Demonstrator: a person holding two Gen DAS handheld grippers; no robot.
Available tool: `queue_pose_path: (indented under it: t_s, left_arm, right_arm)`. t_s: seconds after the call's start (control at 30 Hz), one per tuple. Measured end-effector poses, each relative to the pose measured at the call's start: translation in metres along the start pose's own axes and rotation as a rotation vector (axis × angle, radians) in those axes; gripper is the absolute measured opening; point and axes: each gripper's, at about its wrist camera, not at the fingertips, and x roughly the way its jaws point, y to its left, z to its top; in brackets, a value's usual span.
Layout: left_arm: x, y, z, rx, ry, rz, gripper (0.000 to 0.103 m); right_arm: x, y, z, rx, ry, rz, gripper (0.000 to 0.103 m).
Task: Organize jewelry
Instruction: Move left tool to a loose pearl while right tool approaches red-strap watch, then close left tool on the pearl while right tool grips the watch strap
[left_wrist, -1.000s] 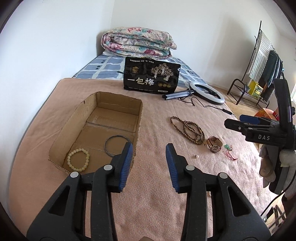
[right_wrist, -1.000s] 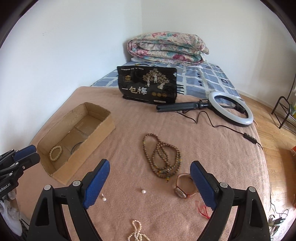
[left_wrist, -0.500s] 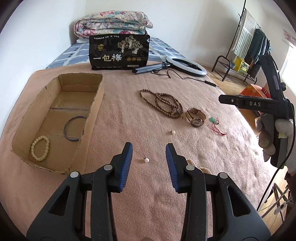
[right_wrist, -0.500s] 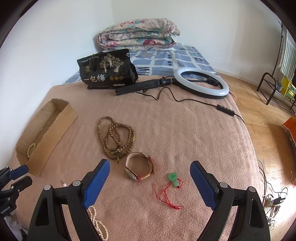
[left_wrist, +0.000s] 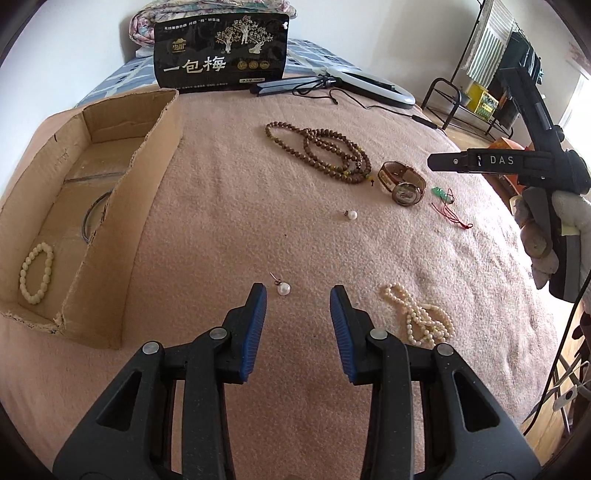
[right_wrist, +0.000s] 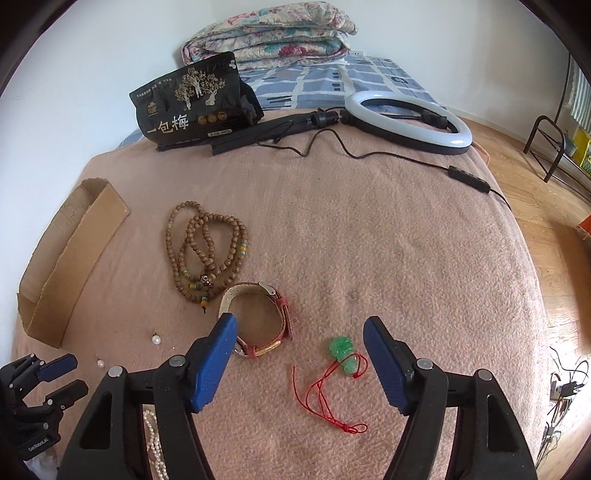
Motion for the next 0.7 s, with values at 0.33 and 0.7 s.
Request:
queue_pose_path:
  t_s: [0.33, 0.7]
  left_arm:
    - [0.023, 0.010, 0.001, -0.017, 0.032, 0.001, 0.021]
    - [0.033, 0.014, 0.004, -0.012, 0.044, 0.003, 0.010]
  right_arm:
    - [0.026, 0.008, 0.005, -0.029, 0.044, 0.005, 0.059]
    - [0.046, 0.013, 0.008, -0.045, 0.088, 0.000, 0.045]
